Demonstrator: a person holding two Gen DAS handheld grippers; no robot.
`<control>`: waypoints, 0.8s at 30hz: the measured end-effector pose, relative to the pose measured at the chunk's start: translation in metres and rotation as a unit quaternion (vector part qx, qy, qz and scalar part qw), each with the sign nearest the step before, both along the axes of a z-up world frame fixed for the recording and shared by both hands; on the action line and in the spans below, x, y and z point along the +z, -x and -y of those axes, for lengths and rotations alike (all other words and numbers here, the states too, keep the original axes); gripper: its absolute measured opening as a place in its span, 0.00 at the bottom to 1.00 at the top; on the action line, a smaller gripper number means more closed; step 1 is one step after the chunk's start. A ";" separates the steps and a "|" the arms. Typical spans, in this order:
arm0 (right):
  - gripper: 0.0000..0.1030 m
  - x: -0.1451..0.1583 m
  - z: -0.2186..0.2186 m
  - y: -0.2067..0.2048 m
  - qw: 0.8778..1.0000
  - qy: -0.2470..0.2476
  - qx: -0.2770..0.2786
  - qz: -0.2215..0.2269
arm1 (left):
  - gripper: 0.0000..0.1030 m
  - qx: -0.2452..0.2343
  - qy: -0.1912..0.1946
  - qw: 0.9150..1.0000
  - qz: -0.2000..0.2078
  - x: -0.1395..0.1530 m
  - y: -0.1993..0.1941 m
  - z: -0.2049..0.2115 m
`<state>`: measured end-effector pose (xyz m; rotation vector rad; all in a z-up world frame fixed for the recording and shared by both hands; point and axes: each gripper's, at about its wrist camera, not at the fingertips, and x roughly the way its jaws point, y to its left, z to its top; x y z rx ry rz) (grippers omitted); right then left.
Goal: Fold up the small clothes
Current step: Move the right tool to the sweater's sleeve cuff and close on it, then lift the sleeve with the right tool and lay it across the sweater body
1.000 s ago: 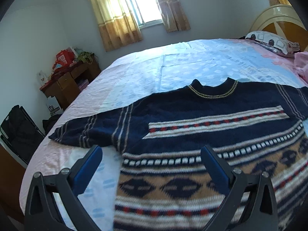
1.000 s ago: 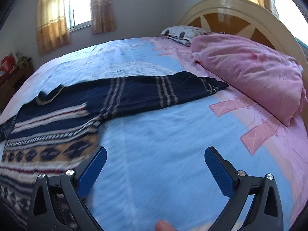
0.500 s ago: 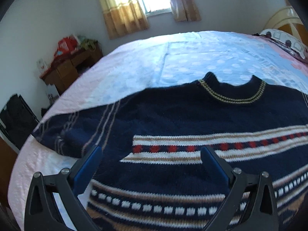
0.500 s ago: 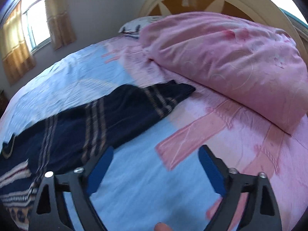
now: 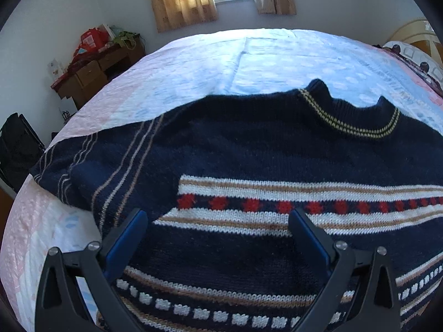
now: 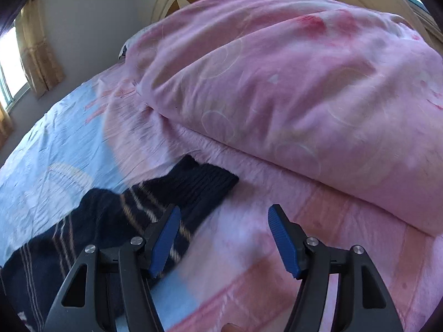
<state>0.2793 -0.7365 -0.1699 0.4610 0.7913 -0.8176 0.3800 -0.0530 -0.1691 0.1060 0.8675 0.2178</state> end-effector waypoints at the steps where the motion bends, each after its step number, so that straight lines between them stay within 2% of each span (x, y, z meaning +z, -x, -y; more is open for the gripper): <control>1: 0.61 -0.004 0.004 -0.004 1.000 -0.006 -0.002 -0.005 | 1.00 0.000 0.000 1.000 -0.001 0.000 0.000 0.000; 2: 0.53 -0.011 0.010 -0.009 1.000 -0.022 -0.005 -0.009 | 1.00 -0.001 0.000 1.000 -0.001 -0.001 0.001 0.001; 4: 0.53 -0.015 0.016 -0.014 1.000 -0.022 -0.012 -0.012 | 1.00 -0.001 -0.002 1.000 -0.006 -0.003 -0.001 0.002; 5: 0.47 -0.014 0.017 -0.018 1.000 -0.020 -0.010 -0.014 | 1.00 -0.001 -0.003 1.000 -0.008 -0.004 0.000 0.002; 6: 0.39 -0.014 0.017 -0.021 1.000 -0.020 -0.005 -0.013 | 1.00 -0.002 -0.003 1.000 -0.009 -0.004 0.000 0.002; 7: 0.17 -0.012 0.018 -0.024 1.000 -0.026 0.006 -0.006 | 1.00 -0.003 -0.003 1.000 -0.008 -0.004 0.000 0.003; 8: 0.08 -0.011 0.017 -0.025 0.999 -0.031 0.013 -0.001 | 1.00 -0.003 -0.002 1.000 -0.008 -0.004 0.001 0.003; 10: 0.08 -0.005 0.009 -0.029 1.000 -0.014 0.022 -0.006 | 1.00 -0.004 0.003 1.000 -0.008 -0.004 0.001 0.002; 17: 0.07 0.038 -0.055 -0.032 0.995 0.052 0.085 0.026 | 1.00 -0.007 0.020 1.000 -0.008 -0.005 0.001 -0.003; 20: 0.07 0.063 -0.094 -0.035 0.989 0.069 0.125 0.048 | 1.00 -0.009 0.025 1.000 -0.007 -0.005 0.001 -0.004; 24: 0.07 0.094 -0.168 -0.046 0.974 0.087 0.194 0.075 | 1.00 -0.014 0.039 0.999 -0.008 -0.006 0.002 -0.006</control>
